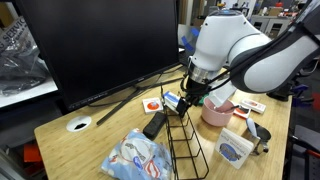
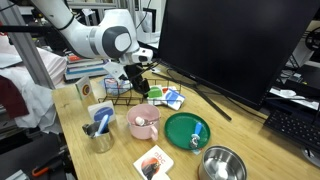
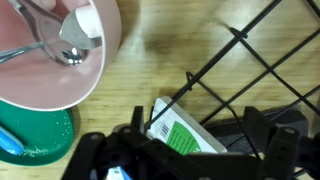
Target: Remove the book with some green from the book rack and put it on the table
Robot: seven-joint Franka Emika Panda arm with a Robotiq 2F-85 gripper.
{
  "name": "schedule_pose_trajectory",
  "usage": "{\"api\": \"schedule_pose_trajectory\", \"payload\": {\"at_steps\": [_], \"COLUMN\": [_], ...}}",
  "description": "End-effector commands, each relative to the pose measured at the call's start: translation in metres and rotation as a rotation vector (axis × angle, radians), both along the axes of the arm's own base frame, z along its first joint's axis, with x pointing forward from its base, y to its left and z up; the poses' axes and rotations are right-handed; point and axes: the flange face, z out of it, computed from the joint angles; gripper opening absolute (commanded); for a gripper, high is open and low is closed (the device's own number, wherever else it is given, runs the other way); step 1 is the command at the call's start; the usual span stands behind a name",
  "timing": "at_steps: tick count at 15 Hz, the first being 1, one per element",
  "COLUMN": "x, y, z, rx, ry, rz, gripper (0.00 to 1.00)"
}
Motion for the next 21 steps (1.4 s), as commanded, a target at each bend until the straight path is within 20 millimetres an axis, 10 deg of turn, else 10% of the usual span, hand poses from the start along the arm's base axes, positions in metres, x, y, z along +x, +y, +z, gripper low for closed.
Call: {"api": "schedule_pose_trajectory", "payload": {"at_steps": [1, 21], "x": [0.001, 0.003], "y": [0.001, 0.035], "z": [0.0, -0.004], "rx": [-0.01, -0.196], "ry": [-0.004, -0.11], "rz": [0.01, 0.312], "gripper": [1.0, 1.0]}}
